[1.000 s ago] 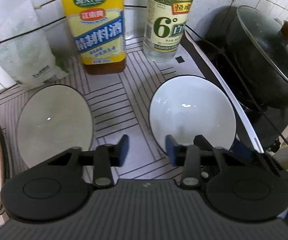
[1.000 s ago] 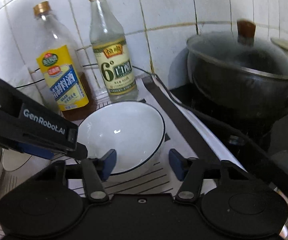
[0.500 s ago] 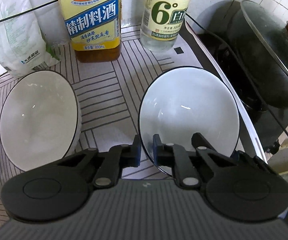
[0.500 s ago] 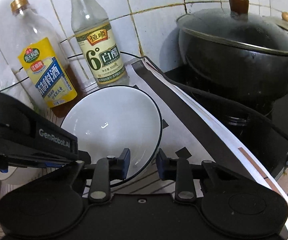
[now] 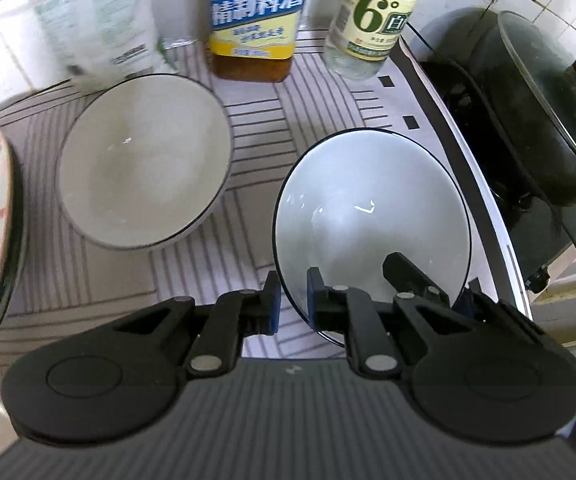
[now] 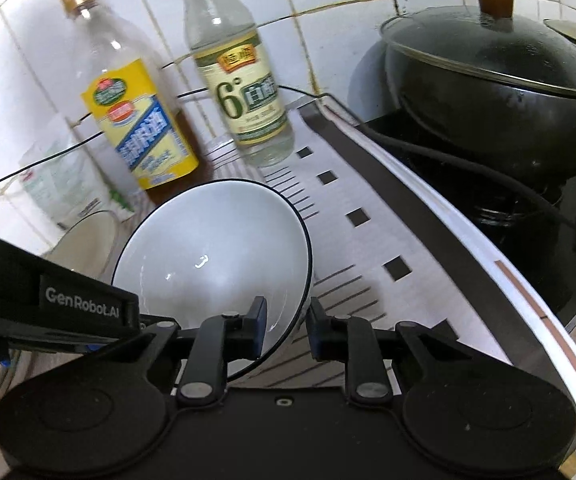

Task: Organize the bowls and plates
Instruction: 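Lift the second bowl with both grippers and carry it over the first bowl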

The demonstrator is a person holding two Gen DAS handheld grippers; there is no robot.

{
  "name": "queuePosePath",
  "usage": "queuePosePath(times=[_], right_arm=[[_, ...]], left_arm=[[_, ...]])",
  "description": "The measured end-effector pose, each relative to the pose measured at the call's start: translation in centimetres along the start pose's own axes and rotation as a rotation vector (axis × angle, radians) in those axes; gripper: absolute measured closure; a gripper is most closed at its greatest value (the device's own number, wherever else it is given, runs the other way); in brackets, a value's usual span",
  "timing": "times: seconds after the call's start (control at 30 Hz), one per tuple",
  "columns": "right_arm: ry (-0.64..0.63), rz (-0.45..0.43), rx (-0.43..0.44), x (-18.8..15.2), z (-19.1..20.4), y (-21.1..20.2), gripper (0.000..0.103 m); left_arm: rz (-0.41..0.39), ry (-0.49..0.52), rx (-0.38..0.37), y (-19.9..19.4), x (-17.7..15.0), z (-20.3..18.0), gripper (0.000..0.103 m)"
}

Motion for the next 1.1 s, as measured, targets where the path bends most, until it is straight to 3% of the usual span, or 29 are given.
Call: queuePosePath(times=[0.5,0.73,1.1], right_arm=[[-0.059,0.006,0.104,-0.1,3.1,-5.1,0.079],[-0.069,0.027,0.157,-1.0,3.7,-8.0,0.079],[-0.130,0.067,0.230,-2.5,6.6,-10.9,0.079]], left_arm=[[-0.037,-0.039,0.012,-5.9,-2.8,1.8,0.091],[-0.056,-0.002,0.025,-9.0,-4.6,2.2,0.091],[-0.070,-0.037,0.041,-12.9,-7.6,4.7,0.090]])
Point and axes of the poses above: each gripper's, at about its wrist camera, not at the fingertips, and y roughly the way its jaws point, z to its left, x to its top, the point moved 7 cm from there along y, roughly the way its jaws point, and after that the axes turned 5 degrees about y, right-handed, at the moved point
